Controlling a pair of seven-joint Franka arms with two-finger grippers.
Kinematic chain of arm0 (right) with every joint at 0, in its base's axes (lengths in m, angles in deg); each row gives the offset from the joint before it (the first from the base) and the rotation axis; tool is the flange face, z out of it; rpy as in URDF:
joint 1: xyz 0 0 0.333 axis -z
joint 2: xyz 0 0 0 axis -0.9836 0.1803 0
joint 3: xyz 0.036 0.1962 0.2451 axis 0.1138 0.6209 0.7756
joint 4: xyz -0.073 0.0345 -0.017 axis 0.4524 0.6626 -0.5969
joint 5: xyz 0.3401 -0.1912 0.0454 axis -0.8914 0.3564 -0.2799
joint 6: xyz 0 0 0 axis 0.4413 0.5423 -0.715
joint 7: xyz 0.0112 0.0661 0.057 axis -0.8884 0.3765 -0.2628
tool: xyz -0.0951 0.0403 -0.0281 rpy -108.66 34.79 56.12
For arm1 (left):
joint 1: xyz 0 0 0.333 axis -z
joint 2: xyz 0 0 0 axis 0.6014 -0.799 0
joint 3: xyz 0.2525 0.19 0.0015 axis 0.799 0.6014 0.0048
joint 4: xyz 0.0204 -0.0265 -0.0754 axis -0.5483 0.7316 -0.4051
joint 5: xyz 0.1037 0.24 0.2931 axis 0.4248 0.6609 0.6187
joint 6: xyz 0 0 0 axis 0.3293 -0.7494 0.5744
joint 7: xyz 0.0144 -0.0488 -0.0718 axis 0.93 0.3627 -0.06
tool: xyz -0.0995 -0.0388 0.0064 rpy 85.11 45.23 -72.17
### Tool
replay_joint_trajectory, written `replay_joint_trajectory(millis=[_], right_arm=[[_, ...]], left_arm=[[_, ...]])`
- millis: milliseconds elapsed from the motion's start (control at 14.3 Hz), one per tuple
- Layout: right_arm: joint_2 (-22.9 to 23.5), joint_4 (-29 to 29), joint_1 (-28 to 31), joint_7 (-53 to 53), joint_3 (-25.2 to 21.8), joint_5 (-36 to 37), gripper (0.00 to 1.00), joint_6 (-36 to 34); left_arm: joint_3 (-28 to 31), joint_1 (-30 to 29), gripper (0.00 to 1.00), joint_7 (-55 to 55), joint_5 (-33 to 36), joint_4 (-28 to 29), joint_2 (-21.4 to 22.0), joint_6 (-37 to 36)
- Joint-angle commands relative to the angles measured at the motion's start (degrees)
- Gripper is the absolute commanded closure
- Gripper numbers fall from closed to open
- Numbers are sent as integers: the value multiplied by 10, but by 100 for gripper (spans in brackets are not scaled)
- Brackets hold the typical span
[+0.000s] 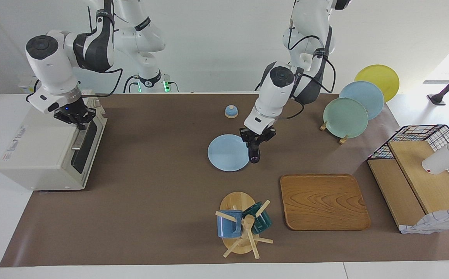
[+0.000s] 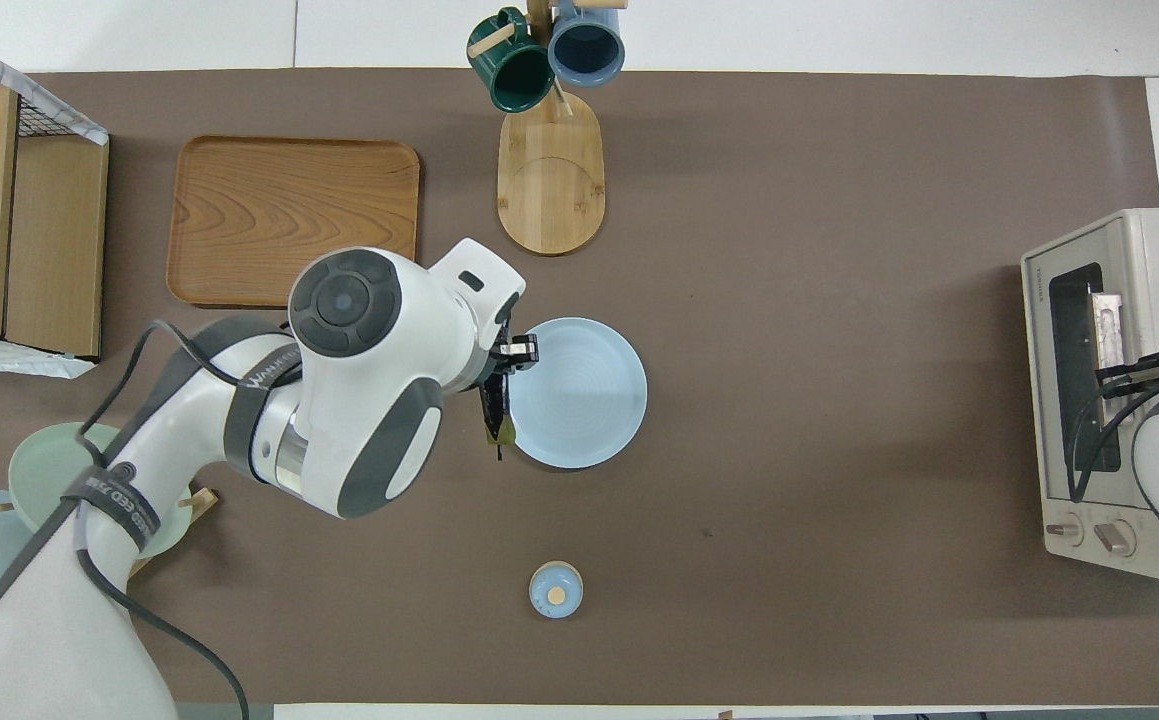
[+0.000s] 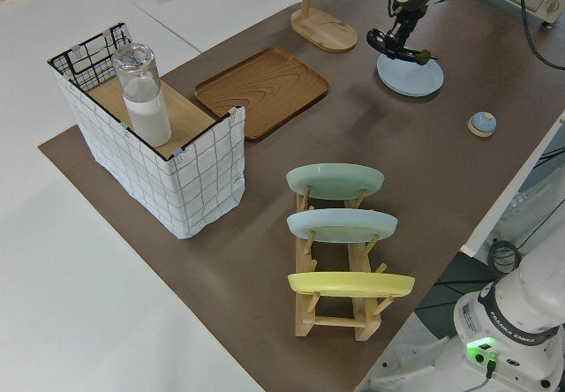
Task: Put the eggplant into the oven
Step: 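Lower the eggplant onto the light blue plate with the left gripper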
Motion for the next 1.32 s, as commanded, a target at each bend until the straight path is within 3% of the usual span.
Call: replay_joint_trajectory(millis=[0, 557, 836, 906, 976, 1045, 1254], right_arm=[[0, -35, 4, -5, 2, 3, 100, 44], [38, -36, -81, 80, 3, -33, 100, 86], [50, -49, -82, 79, 3, -45, 100, 109], [50, -49, -82, 80, 3, -45, 100, 110], [50, -49, -84, 80, 3, -45, 100, 114], [50, -50, -85, 81, 3, -45, 100, 117], [76, -71, -87, 89, 3, -56, 100, 167]], left_arm=[[11, 36, 100, 6, -23, 41, 15, 50], [11, 84, 100, 15, -37, 36, -74, 174], [12, 80, 100, 8, -37, 32, -78, 171], [12, 80, 69, 8, -37, 32, -78, 170], [12, 79, 6, 9, -37, 29, -76, 167], [12, 77, 0, 9, -37, 29, -72, 158], [12, 38, 0, 6, -37, -12, -52, 79]])
